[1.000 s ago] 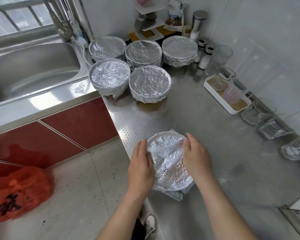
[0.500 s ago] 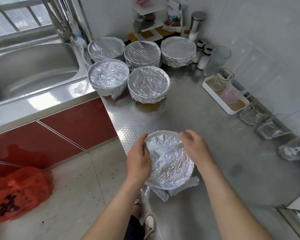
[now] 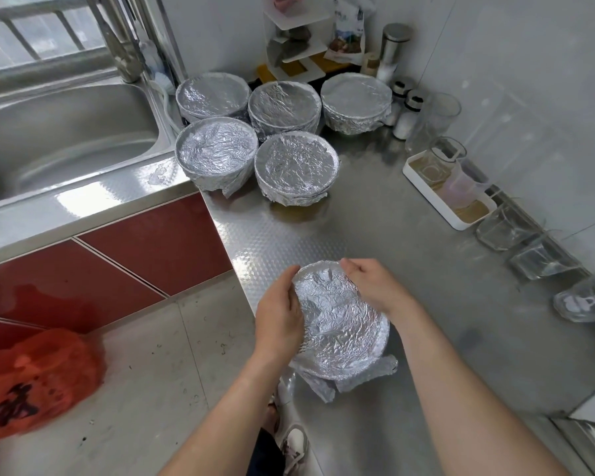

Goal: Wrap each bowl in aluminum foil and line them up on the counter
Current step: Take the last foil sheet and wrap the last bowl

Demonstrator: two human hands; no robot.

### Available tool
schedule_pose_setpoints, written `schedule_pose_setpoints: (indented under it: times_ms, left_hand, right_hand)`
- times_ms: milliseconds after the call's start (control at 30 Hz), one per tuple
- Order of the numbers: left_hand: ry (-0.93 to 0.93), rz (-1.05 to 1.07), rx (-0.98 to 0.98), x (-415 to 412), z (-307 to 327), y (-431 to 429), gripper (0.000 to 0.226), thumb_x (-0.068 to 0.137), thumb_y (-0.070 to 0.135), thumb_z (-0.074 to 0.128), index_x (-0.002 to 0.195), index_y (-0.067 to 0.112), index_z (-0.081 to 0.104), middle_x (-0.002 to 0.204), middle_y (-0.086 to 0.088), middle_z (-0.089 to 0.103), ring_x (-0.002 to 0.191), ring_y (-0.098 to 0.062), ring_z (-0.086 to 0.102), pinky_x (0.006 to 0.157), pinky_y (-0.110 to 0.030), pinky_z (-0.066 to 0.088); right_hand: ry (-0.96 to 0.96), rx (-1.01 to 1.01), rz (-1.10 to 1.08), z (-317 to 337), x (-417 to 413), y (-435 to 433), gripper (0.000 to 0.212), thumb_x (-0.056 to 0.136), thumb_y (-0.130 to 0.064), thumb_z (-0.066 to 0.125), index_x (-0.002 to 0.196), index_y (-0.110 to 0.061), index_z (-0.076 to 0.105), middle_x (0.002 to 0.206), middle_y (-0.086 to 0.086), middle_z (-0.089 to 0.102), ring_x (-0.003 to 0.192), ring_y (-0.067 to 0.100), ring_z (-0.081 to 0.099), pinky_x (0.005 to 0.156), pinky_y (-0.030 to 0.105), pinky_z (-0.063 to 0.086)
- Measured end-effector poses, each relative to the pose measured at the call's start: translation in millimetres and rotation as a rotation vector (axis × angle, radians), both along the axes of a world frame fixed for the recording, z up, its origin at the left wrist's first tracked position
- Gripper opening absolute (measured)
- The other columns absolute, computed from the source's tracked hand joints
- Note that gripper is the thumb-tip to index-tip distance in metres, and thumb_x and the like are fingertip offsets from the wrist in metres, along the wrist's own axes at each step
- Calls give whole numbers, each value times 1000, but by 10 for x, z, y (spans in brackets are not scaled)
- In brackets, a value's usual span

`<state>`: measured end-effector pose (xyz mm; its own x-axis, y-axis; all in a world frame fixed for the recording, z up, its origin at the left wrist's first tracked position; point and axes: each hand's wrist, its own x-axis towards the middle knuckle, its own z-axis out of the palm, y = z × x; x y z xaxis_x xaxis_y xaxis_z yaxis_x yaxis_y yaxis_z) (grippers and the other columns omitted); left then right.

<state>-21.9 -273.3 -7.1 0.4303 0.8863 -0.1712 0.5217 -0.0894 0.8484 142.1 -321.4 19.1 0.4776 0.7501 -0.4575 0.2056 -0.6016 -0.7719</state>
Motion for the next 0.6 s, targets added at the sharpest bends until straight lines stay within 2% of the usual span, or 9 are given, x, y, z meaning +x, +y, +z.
schedule_pose_setpoints:
  times_ms: [33,133,200,233,333,367,433,500,600]
  left_hand:
    - [5,-6,1,2,7,8,41,101,7,40,138,19,53,123,-3,66,107,-23,62,92,-29,43]
    - [27,-46,11,0,15,49,42,101,7,40,138,19,52,124,-4,66,109,-23,61,91,-27,43]
    - [38,-86,1,-3,35,92,41,101,9,40,139,20,52,117,-10,68,106,-28,61,89,-32,46]
    - [47,-102,6,-4,47,115,40,102,12,40,139,21,52,116,-11,68,106,-29,61,89,-34,46]
    - [67,-91,47,-16,89,152,37,103,25,42,139,23,51,115,-2,69,105,-21,62,87,-32,46]
    - [58,-64,37,-27,95,138,36,103,27,43,138,23,53,117,1,68,106,-19,62,88,-30,46]
    - [0,3,-15,-26,82,83,33,103,27,45,133,22,58,119,2,68,108,-17,62,89,-27,45]
    - [-65,66,-49,-23,47,34,30,103,23,46,128,21,62,112,1,70,103,-18,63,84,-25,45]
    - [-57,97,-41,-6,32,38,29,103,19,46,125,21,65,110,12,68,101,-7,61,83,-13,43]
  right_hand:
    - [-29,0,-1,-16,-10,-10,50,101,-36,44,109,11,58,90,12,66,83,25,60,76,34,45]
    - [-84,-7,-4,-54,-27,-42,49,102,-35,42,95,10,58,70,18,60,67,19,49,66,36,42]
    - [-114,-6,39,-30,-14,-64,45,102,-35,40,77,0,55,59,2,41,61,14,36,58,32,30]
    - [-125,2,64,-16,5,-75,41,102,-35,40,79,-5,57,64,-2,43,64,12,38,61,30,30]
    - [-124,41,111,43,40,-52,32,101,-32,45,119,-12,63,93,-8,60,87,7,54,79,25,44]
    - [-125,49,132,35,29,-24,31,100,-31,47,121,-13,63,90,-10,62,83,3,56,75,20,45]
    - [-144,68,156,-30,3,22,24,99,-31,50,112,-21,68,73,-15,59,64,-1,50,62,17,40]
    - [-171,75,141,-94,-23,44,19,98,-29,51,88,-29,67,58,-17,54,53,-1,43,55,21,36]
    - [-242,98,134,-130,-42,41,29,98,-27,52,71,-20,60,46,-13,45,43,3,37,49,24,28]
